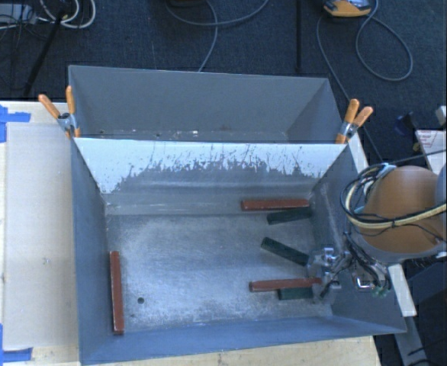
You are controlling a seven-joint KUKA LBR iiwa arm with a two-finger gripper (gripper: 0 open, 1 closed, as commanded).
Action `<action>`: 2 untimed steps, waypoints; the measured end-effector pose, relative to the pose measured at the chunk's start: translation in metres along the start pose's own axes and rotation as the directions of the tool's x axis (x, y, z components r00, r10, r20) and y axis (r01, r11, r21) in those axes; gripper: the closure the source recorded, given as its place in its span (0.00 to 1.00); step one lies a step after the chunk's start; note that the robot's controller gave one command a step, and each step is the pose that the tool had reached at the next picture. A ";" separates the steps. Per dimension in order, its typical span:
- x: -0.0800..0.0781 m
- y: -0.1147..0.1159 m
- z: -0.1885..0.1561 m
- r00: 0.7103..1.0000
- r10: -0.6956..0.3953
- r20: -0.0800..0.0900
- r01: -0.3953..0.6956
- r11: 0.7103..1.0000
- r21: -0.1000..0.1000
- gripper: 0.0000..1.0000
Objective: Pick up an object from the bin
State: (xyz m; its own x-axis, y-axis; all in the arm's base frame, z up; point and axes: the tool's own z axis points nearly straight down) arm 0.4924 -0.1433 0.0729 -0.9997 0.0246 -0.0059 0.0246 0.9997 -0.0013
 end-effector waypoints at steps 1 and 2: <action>-0.020 -0.009 -0.038 0.999 0.033 -0.001 -0.033 0.999 0.000 1.00; -0.018 -0.009 -0.036 0.999 0.037 -0.006 -0.037 0.999 -0.002 0.00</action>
Offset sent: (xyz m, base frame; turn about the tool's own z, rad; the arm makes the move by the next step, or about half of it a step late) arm 0.0176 -0.0093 0.0363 0.0341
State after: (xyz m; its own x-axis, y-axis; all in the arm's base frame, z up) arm 0.5102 -0.1525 0.1087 -0.9981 0.0617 0.0000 0.0617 0.9981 0.0008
